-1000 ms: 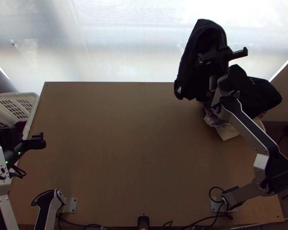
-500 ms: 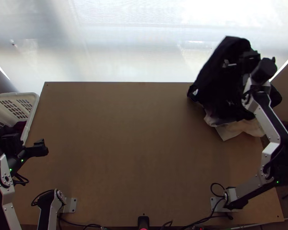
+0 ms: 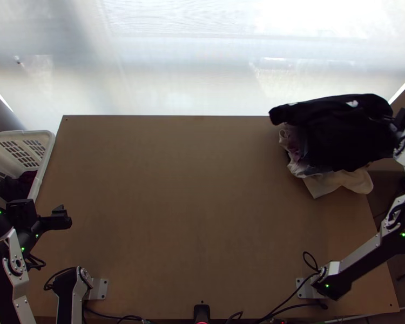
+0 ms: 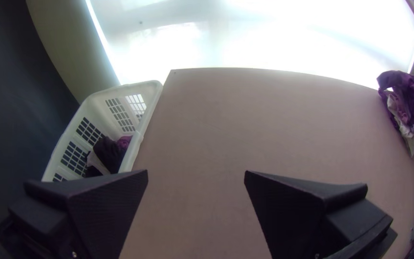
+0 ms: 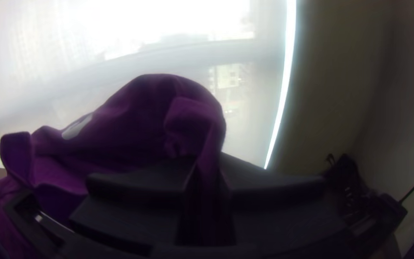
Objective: Fold the t-shirt
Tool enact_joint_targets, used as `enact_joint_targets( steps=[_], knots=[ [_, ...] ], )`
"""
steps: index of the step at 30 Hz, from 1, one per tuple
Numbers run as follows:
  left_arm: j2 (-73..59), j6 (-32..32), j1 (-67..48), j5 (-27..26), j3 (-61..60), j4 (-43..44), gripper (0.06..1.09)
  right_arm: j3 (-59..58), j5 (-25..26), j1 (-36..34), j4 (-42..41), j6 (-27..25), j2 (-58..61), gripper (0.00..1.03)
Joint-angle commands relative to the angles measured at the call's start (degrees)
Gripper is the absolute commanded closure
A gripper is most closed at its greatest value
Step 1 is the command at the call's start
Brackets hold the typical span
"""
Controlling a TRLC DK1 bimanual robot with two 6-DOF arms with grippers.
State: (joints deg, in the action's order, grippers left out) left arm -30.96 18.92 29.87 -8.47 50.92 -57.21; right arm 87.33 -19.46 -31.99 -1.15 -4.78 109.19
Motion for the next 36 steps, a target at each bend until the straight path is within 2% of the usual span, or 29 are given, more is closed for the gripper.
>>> enact_joint_targets(
  steps=[1, 5, 8, 10, 11, 15, 18, 21, 22, 26, 36],
  knots=[
    [0.73, 0.16, -0.07, 0.12, -0.38, -0.09, 0.11, -6.65, -4.97, -7.12, 2.2, 1.44, -8.55, 1.0],
    [0.73, 0.24, -0.16, 0.12, -0.73, 0.17, 0.11, -16.31, -5.41, -5.89, 1.41, -2.17, -19.36, 1.0],
    [0.81, 0.42, -0.25, 0.12, -1.61, 0.35, 0.11, -26.16, -5.15, -3.87, -5.36, -5.77, -25.34, 0.97],
    [1.17, 0.68, -0.34, 0.12, -2.14, 0.35, 0.11, -31.17, -4.35, -3.26, -6.85, -7.0, -26.57, 0.97],
    [1.34, 0.95, -0.34, 0.12, -2.31, 0.43, 0.11, -33.28, -3.39, -2.64, -7.82, -7.97, -26.39, 0.94],
    [1.69, 2.44, -0.34, 0.12, -3.1, 0.43, 0.11, -37.58, 3.03, -0.27, -14.41, -12.8, -17.34, 0.65],
    [2.92, 3.41, -0.34, 0.3, -3.37, 0.17, 0.11, -34.68, 5.23, -0.88, -16.34, -14.91, -8.99, 0.54],
    [3.8, 3.67, -0.34, 0.3, -3.54, -0.62, 0.11, -31.26, 6.46, -1.94, -16.25, -16.67, -5.04, 0.21],
    [4.15, 3.85, -0.34, 0.3, -3.72, -0.8, 0.11, -30.73, 6.54, -2.2, -16.17, -17.37, -4.95, 0.04],
    [4.59, 3.49, -0.51, 0.12, -3.98, -1.06, 0.11, -30.64, 6.54, -2.64, -13.44, -17.99, -10.4, 0.04],
    [6.09, 3.67, -0.78, 0.12, -4.42, -0.8, 0.11, -33.54, 6.54, -3.34, 1.59, -22.56, -41.6, 0.04]
  ],
)
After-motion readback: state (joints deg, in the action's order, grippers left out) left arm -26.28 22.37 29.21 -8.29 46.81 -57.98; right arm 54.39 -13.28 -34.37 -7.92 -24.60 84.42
